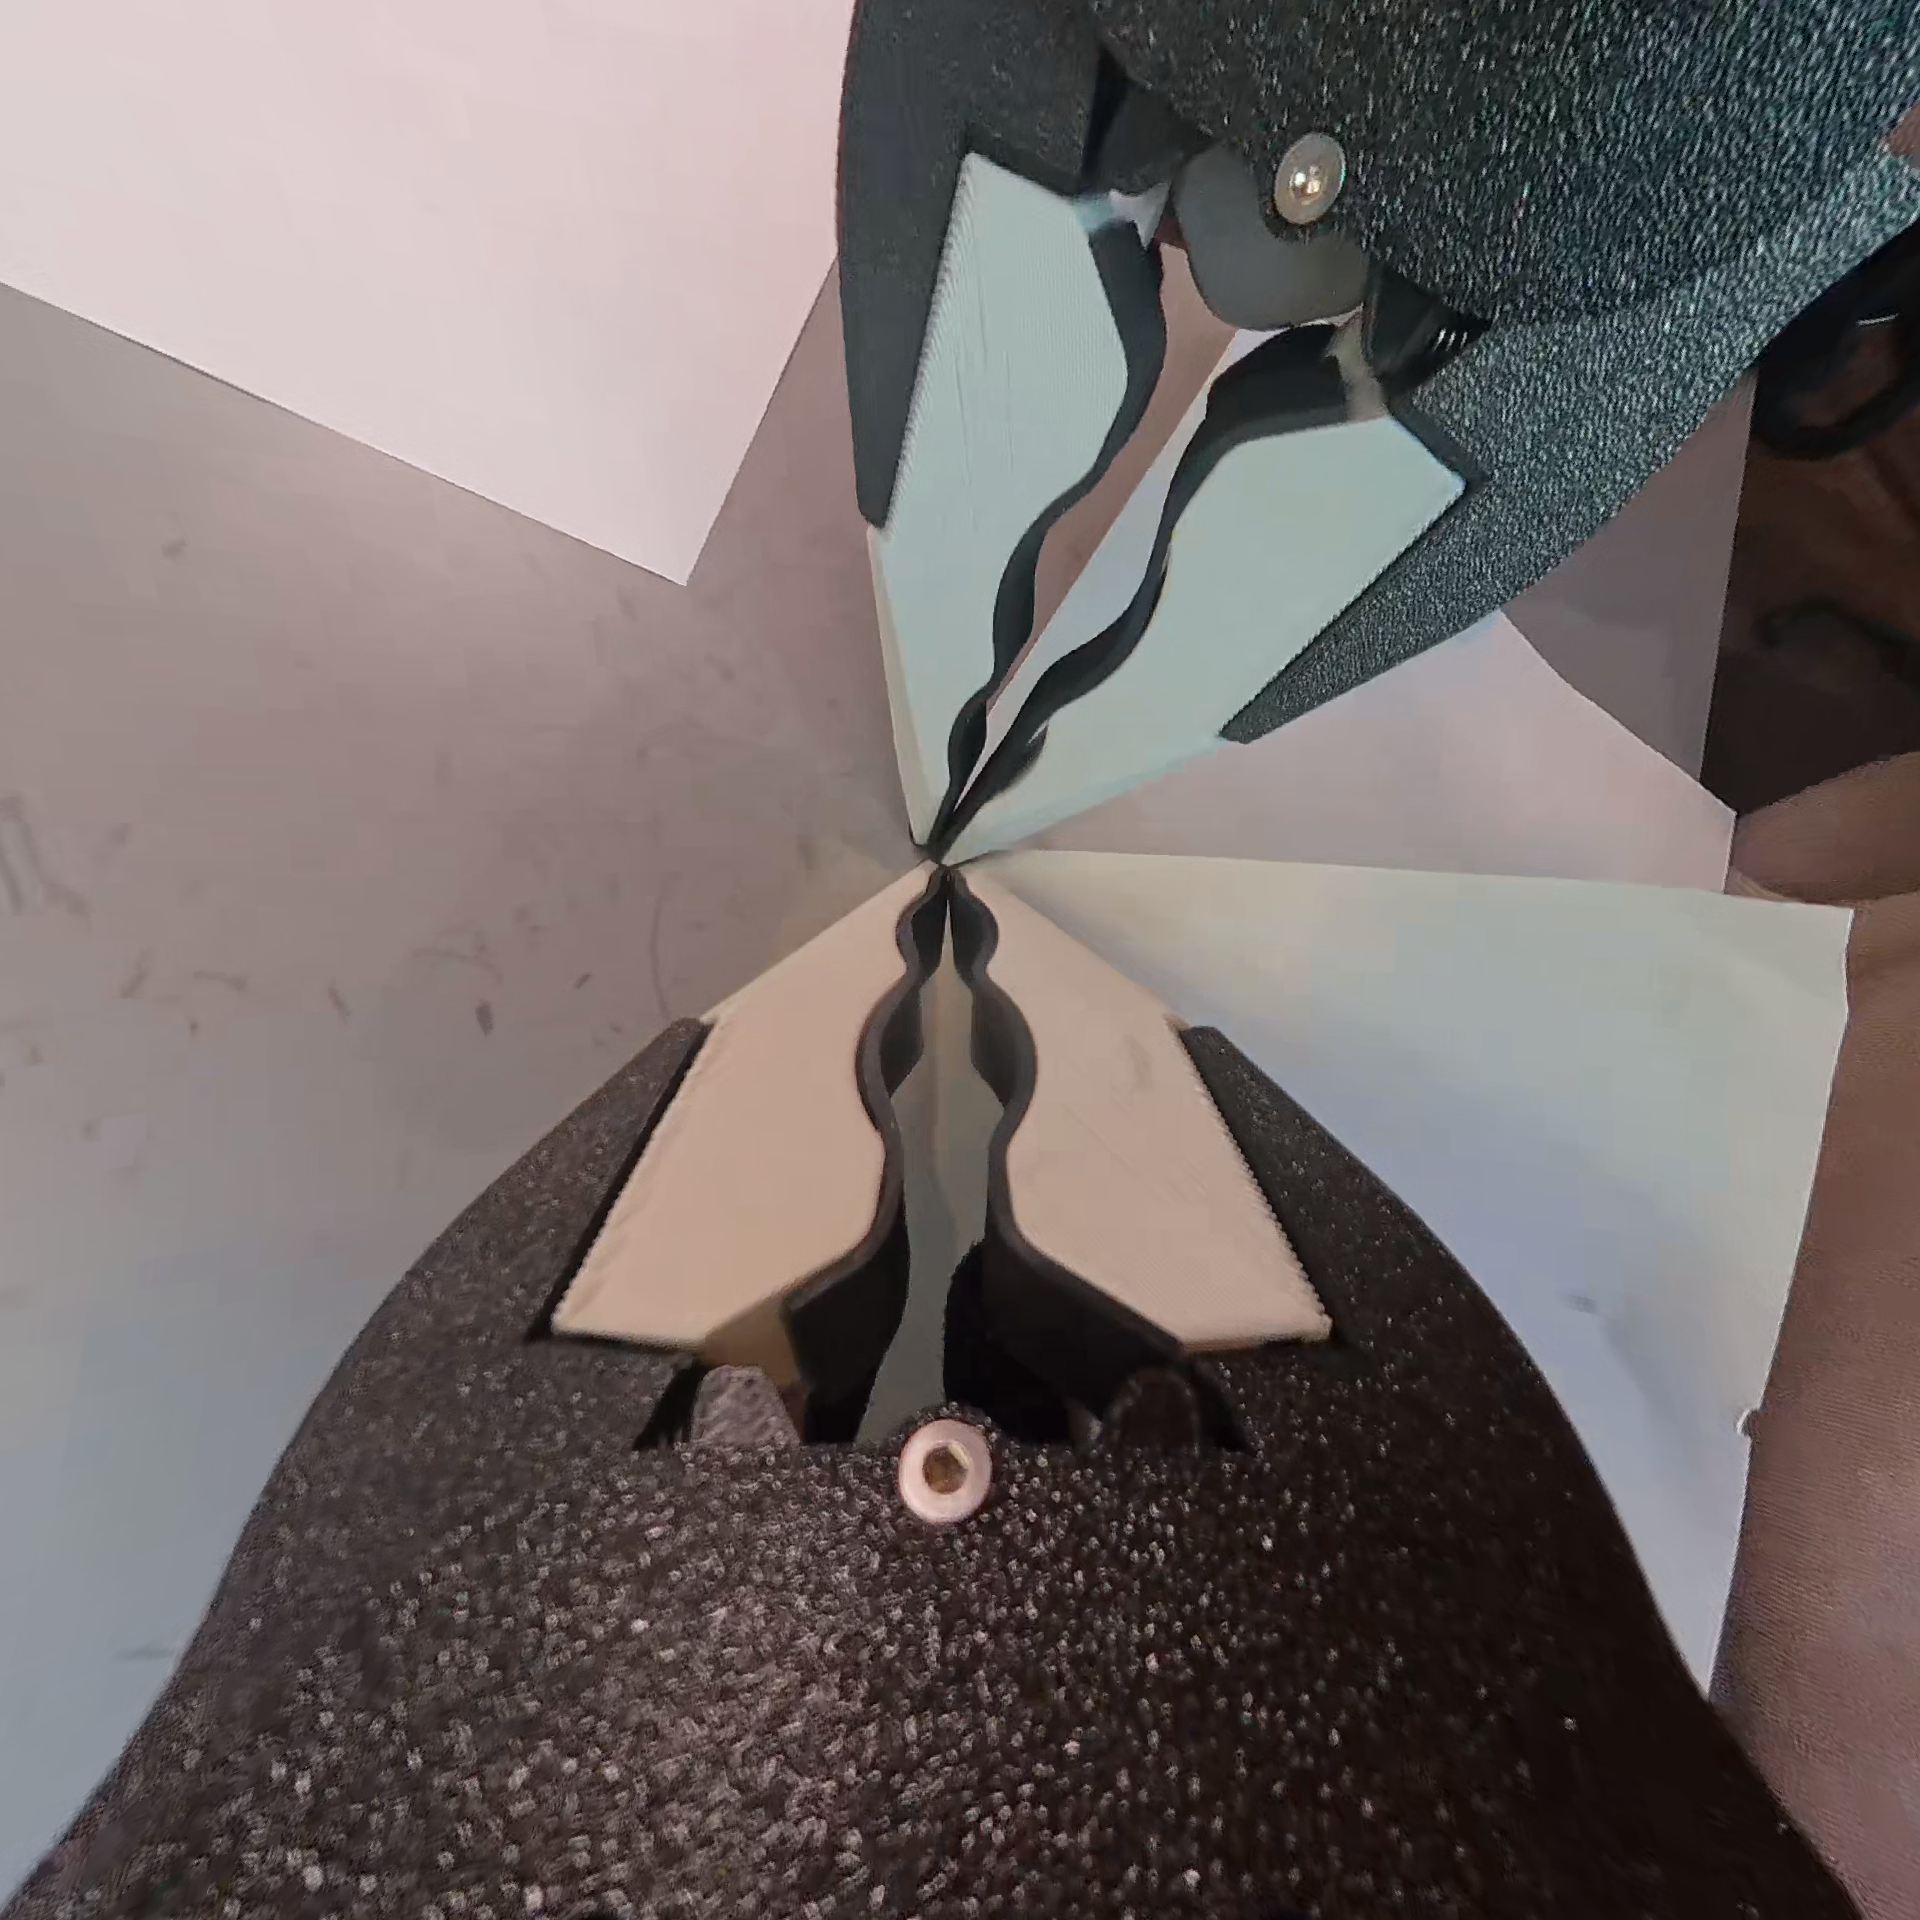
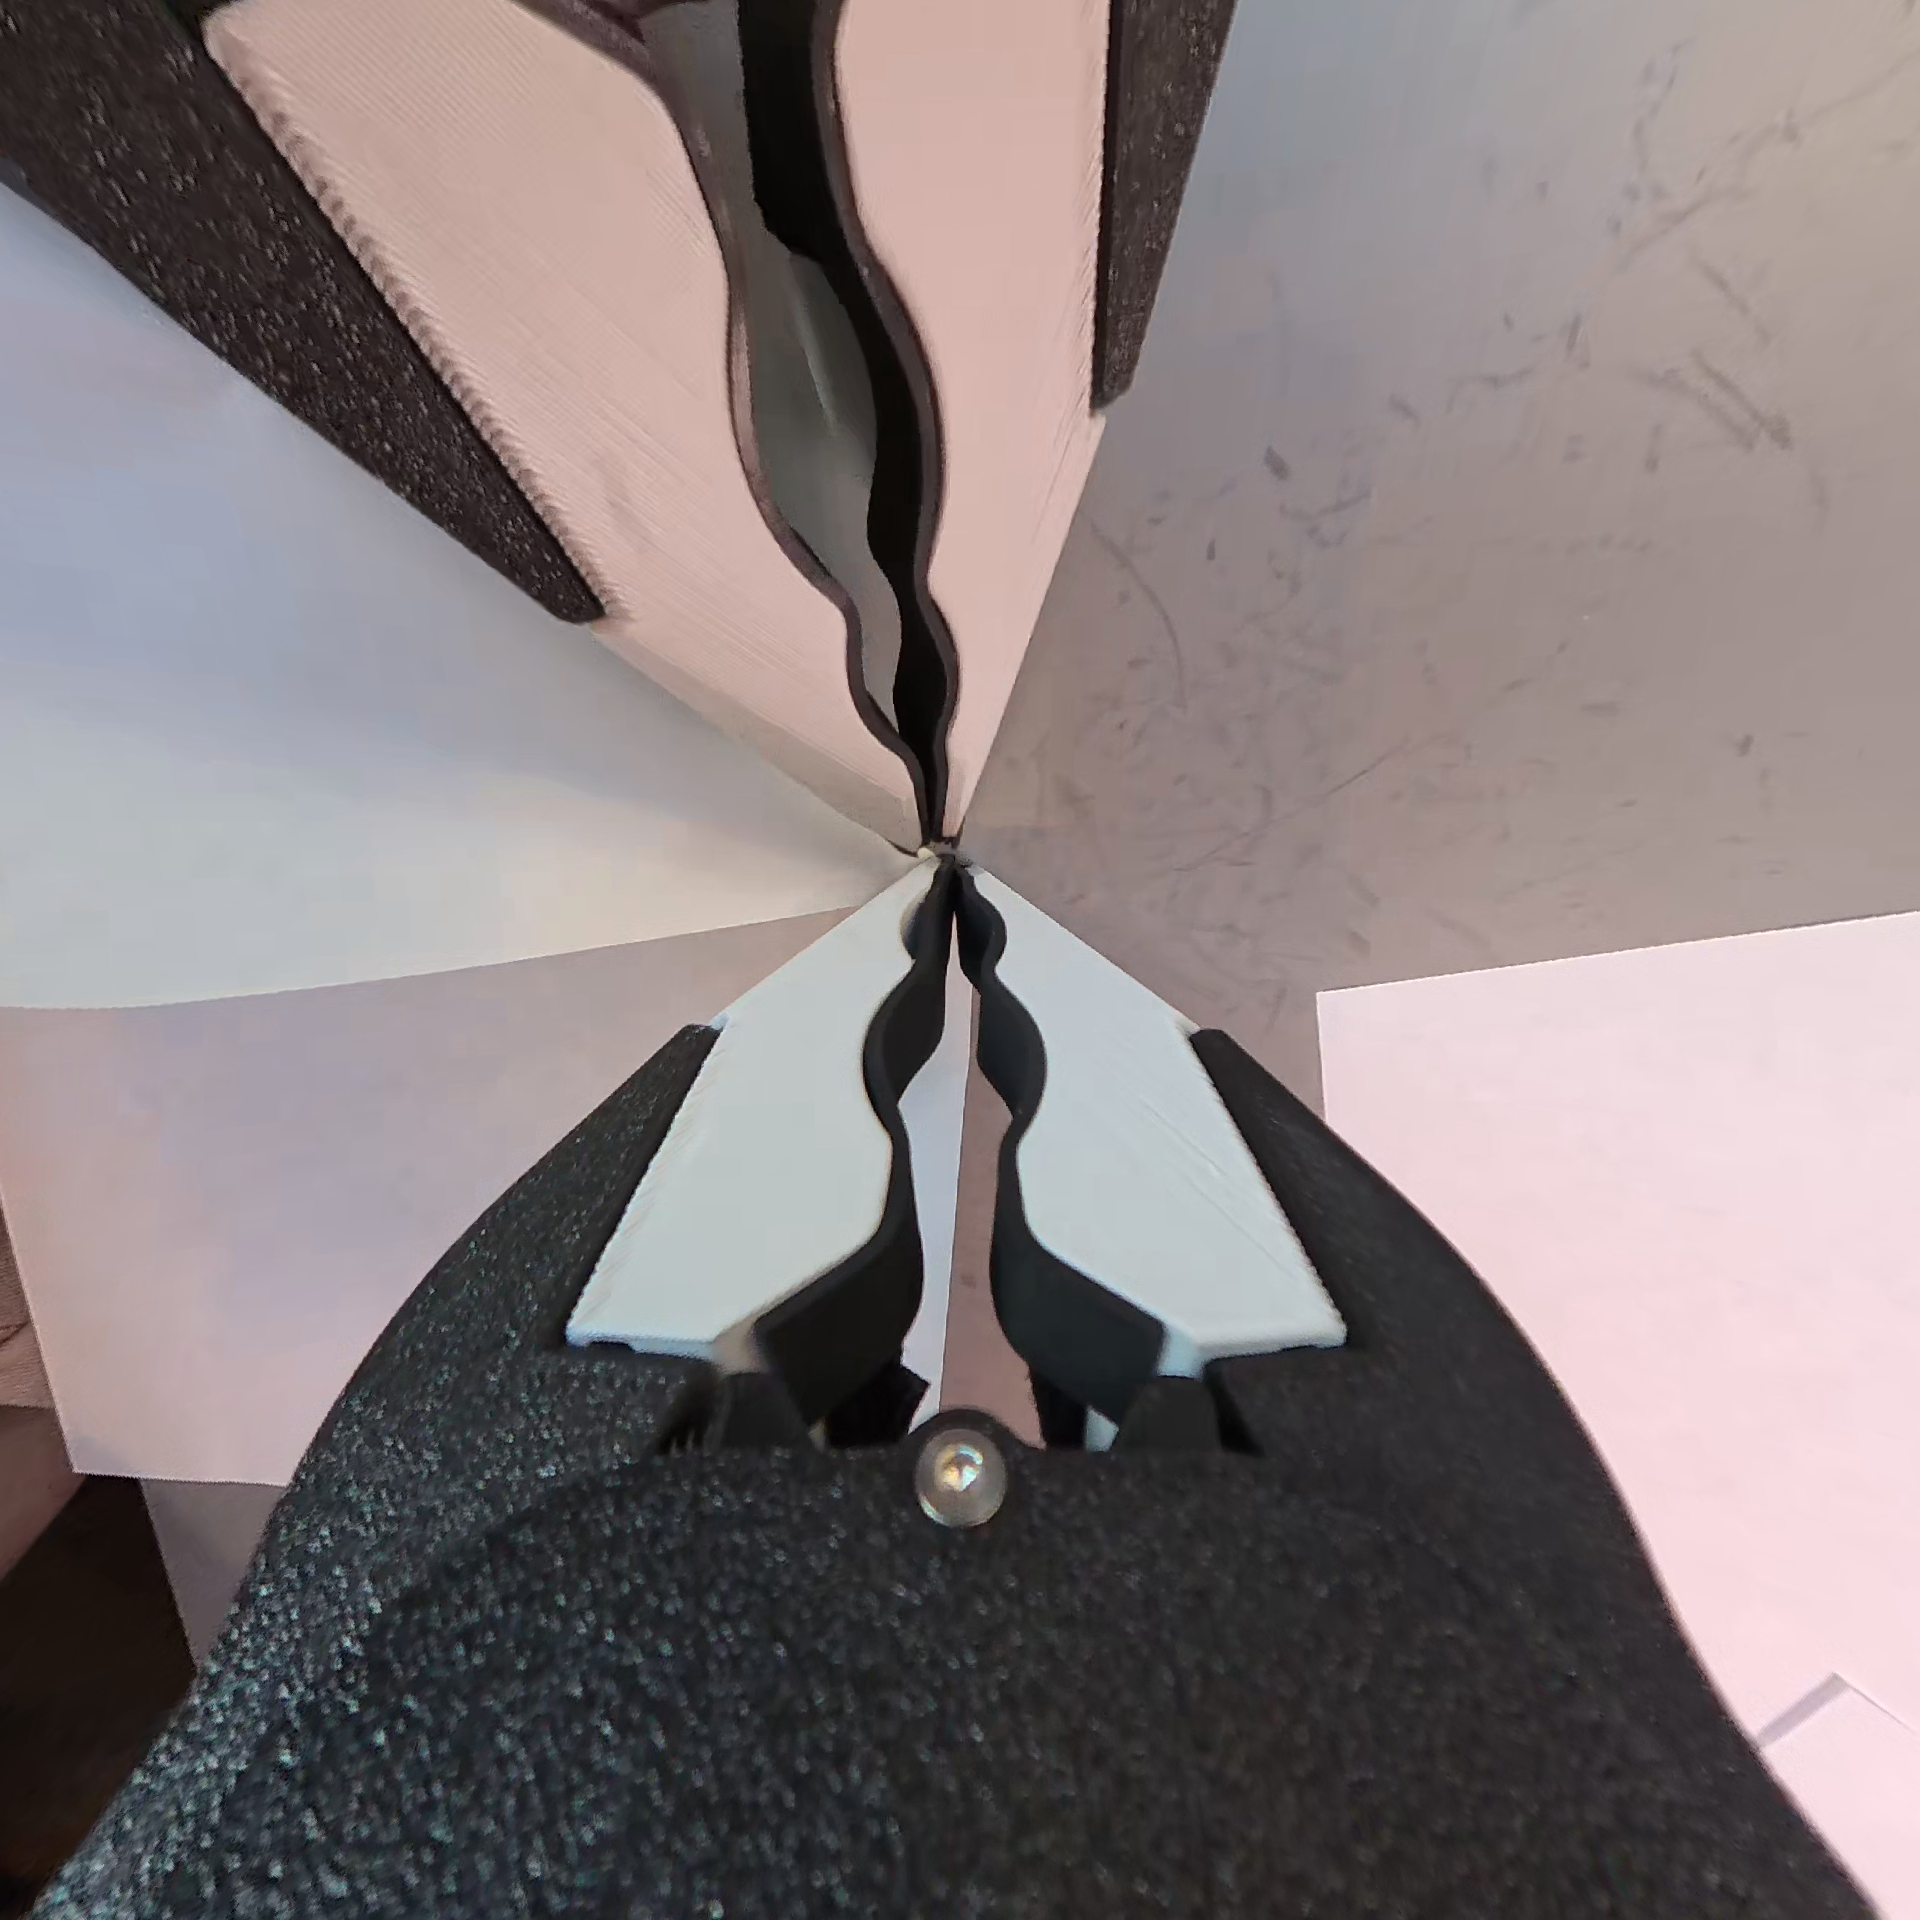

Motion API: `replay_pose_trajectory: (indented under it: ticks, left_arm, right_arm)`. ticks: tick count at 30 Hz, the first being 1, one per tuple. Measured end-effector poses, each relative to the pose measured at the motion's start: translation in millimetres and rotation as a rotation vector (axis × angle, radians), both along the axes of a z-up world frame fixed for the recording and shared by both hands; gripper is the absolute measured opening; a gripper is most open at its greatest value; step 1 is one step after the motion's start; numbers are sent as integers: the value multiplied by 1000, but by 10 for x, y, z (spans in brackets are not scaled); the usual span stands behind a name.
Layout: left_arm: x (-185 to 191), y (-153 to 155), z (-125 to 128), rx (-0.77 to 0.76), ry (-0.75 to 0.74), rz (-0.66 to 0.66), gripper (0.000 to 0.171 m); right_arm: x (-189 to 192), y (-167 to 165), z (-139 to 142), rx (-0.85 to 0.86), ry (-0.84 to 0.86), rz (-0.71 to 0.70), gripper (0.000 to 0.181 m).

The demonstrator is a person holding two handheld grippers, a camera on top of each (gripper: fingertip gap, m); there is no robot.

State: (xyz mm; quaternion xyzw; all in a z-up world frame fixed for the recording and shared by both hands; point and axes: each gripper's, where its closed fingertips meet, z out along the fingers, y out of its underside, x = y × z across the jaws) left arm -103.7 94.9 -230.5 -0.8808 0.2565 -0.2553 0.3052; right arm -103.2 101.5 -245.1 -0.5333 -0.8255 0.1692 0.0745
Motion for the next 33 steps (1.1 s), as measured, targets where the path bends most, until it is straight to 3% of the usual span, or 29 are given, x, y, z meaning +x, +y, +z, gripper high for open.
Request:
replay_pose_trajectory:
  ticks: [17, 33]
  left_arm:
    - [17, -22, -140, 240, 293, -154, 0]
    - [23, -25, -140, 284, 300, -61, 0]
  right_arm:
    - [-6, -3, 2, 4, 60, 15, 0]
    - [-9, -4, 4, 6, 81, 26, 0]
